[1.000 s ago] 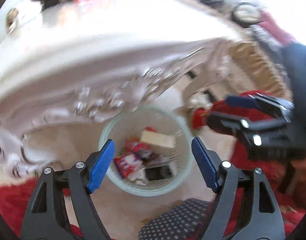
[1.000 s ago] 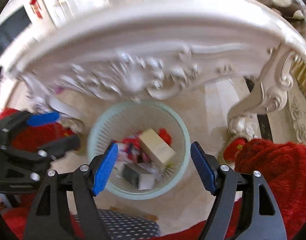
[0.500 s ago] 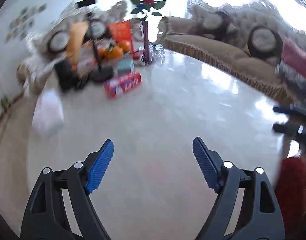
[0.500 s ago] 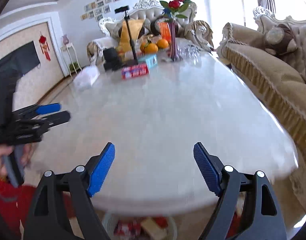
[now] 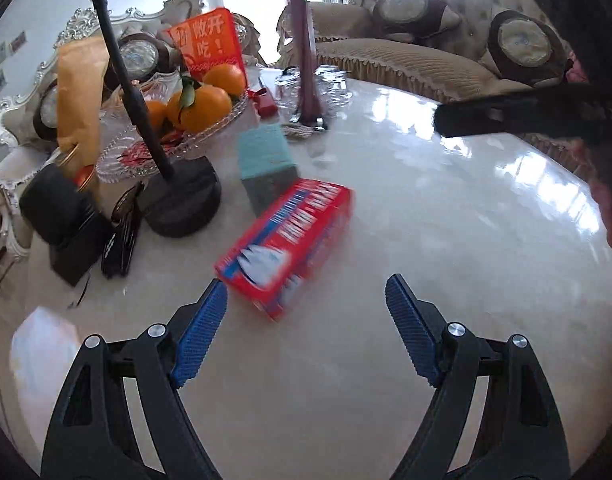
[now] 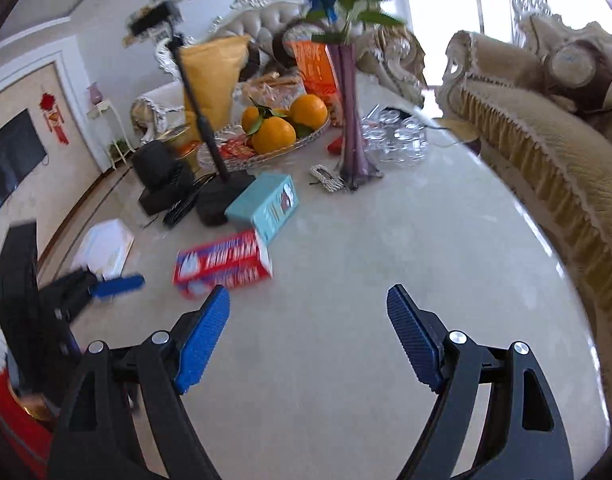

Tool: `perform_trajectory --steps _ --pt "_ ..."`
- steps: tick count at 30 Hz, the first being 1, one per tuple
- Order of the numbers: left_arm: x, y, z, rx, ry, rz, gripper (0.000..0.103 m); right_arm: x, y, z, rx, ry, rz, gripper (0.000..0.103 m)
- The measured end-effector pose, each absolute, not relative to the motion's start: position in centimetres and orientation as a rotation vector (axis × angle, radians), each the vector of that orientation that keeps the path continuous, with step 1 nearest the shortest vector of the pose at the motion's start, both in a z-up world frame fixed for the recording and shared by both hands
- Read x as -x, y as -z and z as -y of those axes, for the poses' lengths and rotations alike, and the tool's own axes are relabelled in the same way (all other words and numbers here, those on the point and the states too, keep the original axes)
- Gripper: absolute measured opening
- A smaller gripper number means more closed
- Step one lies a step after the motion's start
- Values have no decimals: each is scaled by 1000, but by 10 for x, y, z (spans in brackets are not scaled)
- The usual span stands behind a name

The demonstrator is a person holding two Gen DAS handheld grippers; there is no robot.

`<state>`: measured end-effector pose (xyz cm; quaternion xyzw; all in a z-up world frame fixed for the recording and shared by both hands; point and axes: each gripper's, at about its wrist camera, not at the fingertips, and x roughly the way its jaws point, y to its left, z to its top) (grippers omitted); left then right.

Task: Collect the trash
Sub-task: 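Move both open tools back over the table toward the red and teal boxes, then grasp the red toothpaste box with the left tool while the right grasps the teal box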

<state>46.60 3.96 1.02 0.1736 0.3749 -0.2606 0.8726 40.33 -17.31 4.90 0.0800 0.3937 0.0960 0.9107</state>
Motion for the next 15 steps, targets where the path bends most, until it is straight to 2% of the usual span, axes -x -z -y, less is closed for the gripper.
perform_trajectory --steps 10,15 --pt "-511 -1 -52 -262 629 -776 80 -529 -28 105 -196 -181 -940 77" --pt "-514 -4 -52 -338 652 -747 80 -557 -13 85 -181 -129 -982 77"
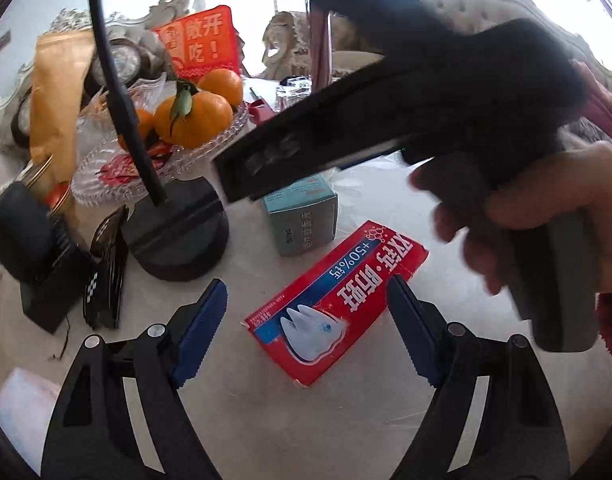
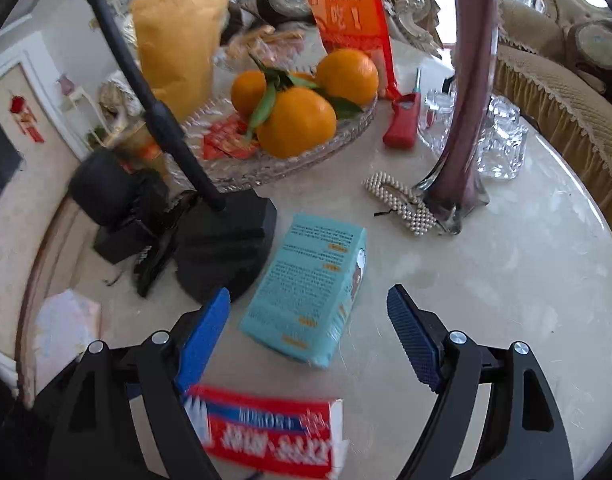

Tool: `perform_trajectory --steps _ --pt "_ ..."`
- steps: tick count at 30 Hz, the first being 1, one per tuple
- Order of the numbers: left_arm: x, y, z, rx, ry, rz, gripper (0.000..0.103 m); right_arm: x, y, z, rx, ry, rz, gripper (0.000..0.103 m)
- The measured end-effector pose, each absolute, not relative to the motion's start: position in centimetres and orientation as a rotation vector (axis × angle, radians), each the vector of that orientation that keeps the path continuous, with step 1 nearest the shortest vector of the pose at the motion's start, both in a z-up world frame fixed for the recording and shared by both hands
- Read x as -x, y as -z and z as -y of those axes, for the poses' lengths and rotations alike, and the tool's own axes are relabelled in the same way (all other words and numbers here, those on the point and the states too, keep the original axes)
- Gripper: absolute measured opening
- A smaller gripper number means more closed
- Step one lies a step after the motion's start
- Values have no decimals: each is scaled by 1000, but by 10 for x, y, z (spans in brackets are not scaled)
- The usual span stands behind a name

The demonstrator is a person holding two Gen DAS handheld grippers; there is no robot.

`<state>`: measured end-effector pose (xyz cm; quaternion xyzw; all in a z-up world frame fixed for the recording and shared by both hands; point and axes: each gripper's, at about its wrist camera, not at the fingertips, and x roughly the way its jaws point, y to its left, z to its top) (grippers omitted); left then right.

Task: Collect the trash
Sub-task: 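Grasp the red toothpaste box with the left tool while the right grasps the teal box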

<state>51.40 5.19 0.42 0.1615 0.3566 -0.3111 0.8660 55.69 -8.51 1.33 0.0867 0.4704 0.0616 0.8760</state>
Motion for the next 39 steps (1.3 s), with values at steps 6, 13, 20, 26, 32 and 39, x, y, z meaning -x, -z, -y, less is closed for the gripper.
perform_trajectory --steps 6,13,20,26,32,39 --pt "-529 -3 -42 -335 714 -767 80 -577 8 77 -184 -139 -1055 77" --pt "-527 3 -24 -323 650 -721 80 -578 6 96 -38 -174 -1039 77" --pt "-518 7 -11 -399 781 -832 80 -589 14 115 -9 -204 -1052 77" --pt "-518 14 6 -529 843 -922 80 -580 15 138 -62 -244 -1050 77" --pt "-498 23 7 -574 747 -861 77 -579 9 144 -58 -254 -1033 74" --pt "-498 25 -1 -354 647 -939 37 -582 20 136 -33 -248 -1031 31"
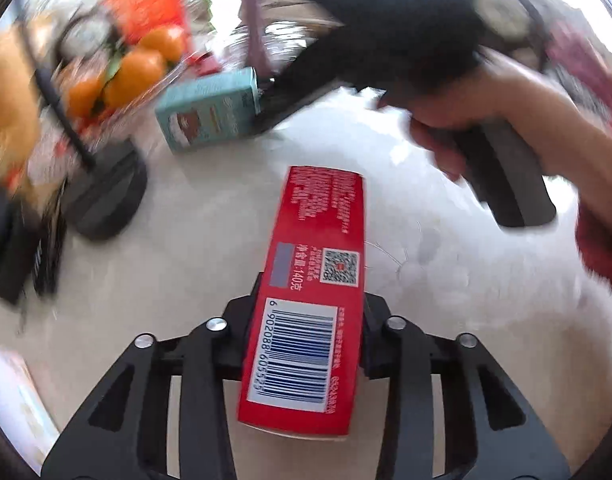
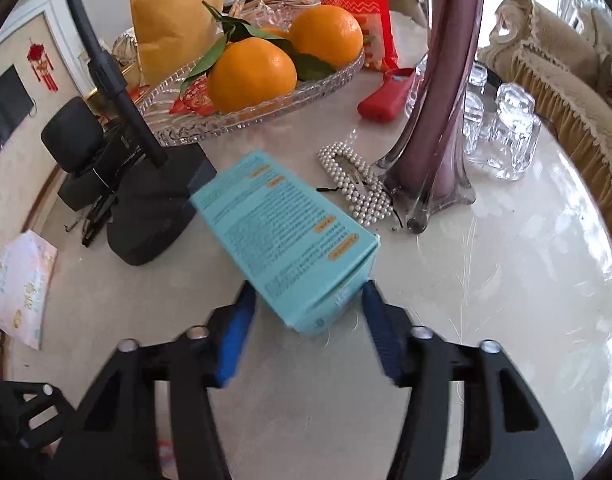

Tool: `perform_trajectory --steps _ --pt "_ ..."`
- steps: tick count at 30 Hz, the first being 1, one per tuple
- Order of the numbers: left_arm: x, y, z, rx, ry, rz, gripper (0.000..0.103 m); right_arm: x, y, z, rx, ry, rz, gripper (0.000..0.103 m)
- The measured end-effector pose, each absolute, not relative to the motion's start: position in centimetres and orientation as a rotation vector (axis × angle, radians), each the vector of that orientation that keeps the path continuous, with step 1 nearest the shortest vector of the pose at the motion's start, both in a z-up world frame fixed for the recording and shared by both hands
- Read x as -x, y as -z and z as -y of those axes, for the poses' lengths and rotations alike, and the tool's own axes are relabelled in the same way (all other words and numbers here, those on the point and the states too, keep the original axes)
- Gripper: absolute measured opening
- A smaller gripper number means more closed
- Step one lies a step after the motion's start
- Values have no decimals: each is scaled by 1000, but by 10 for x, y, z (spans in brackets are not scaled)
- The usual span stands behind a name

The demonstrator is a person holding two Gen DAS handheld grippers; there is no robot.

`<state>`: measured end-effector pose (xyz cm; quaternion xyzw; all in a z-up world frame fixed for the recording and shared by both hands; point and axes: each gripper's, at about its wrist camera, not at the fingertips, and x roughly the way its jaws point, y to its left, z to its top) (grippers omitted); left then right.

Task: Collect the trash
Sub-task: 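Grasp the red toothpaste box with the left tool while the right grasps the teal box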

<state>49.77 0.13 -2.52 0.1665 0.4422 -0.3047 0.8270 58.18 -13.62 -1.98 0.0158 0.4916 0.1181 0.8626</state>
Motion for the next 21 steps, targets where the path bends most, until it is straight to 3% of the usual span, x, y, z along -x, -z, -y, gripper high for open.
perform_trajectory --steps 1,6,9,11,12,13,21 --pt "-497 26 -4 -337 624 -933 37 -579 20 135 -25 -261 -1032 0" --pt "-473 25 -6 -296 640 -941 37 -553 10 141 -55 -320 -1000 0" --pt "-467 21 -16 -275 557 -950 37 -538 -5 133 157 -281 -909 3" --pt "-471 16 -28 -189 498 -960 37 -539 -14 130 252 -263 -876 38" --pt "-471 13 -34 -160 471 -957 37 -540 -17 129 284 -250 -855 85" --pt "-474 12 -37 -136 453 -953 37 -543 -22 125 327 -253 -807 92" --pt "-478 2 -47 -102 424 -927 37 -603 -15 89 499 -328 -770 92"
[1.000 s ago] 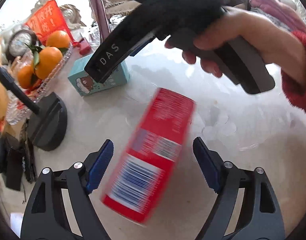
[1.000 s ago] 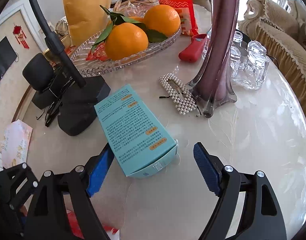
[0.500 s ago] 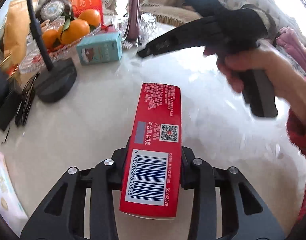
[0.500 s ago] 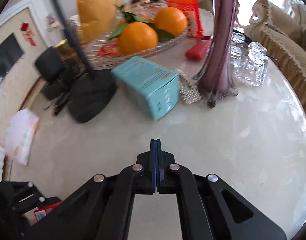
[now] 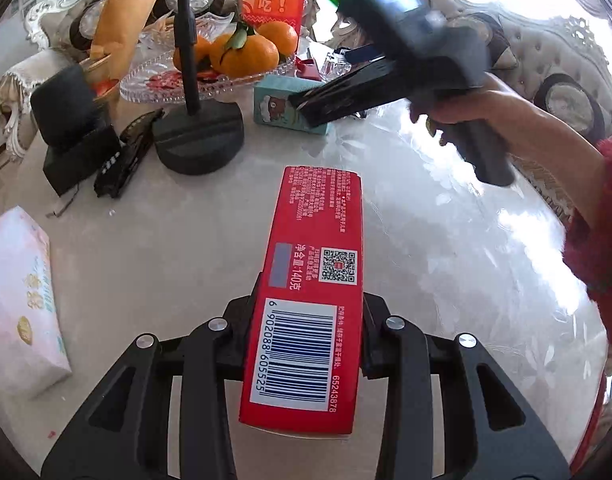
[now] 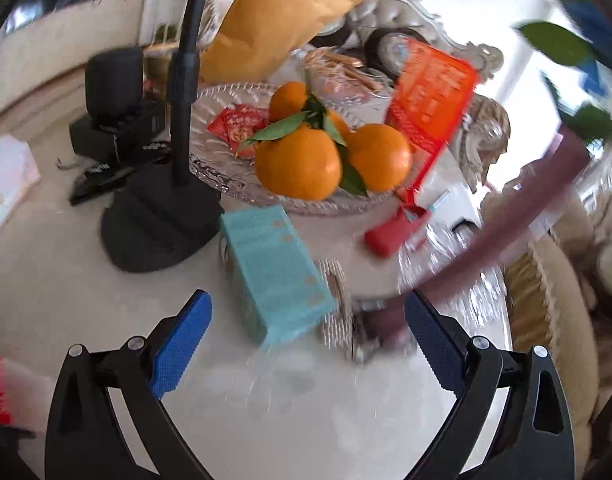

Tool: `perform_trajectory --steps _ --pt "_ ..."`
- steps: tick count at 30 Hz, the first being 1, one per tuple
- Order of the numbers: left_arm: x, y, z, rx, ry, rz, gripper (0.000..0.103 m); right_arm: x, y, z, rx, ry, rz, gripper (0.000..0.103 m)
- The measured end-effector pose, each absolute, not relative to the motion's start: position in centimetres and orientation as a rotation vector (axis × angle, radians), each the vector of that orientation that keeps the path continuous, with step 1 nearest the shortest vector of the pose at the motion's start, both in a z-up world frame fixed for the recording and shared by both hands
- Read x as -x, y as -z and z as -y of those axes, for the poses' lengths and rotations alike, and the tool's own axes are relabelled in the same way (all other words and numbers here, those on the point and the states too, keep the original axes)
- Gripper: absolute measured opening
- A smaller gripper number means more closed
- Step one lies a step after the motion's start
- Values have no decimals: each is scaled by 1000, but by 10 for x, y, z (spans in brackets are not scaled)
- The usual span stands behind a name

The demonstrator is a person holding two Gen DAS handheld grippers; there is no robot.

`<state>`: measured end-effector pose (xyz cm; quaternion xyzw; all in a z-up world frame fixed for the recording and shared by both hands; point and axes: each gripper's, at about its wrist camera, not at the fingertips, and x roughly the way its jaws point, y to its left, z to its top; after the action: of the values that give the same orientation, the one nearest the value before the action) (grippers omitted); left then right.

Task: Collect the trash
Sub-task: 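Grasp the red toothpaste box with the left tool while the right grasps the teal box, then carry the red toothpaste box and teal box to the wastebasket and release both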

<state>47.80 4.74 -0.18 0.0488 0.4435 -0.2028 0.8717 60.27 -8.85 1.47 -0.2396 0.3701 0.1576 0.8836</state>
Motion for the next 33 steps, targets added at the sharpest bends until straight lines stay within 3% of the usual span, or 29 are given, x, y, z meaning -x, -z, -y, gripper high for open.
perform_trajectory --steps 3,5,6,7,15,23,28,33 --pt "-480 -3 -50 -107 408 -919 37 -621 -2 80 546 -323 -795 91" --pt "-477 -5 -53 -101 394 -912 37 -628 6 80 521 -332 -831 72" --pt "-475 -6 -55 -92 389 -908 37 -631 11 80 480 -345 -878 57" --pt "-472 -6 -55 -82 386 -908 37 -629 9 81 460 -332 -874 50" --pt "-395 -38 -53 -82 388 -863 37 -536 -35 105 208 -374 -832 48" --pt "-205 -67 -46 -50 437 -763 37 -292 -76 179 35 -478 -731 48" --pt "-62 -43 -31 -42 426 -764 37 -128 -72 215 -63 -489 -696 48" --pt "25 11 -11 -28 449 -866 37 -15 -36 235 -162 -443 -772 48"
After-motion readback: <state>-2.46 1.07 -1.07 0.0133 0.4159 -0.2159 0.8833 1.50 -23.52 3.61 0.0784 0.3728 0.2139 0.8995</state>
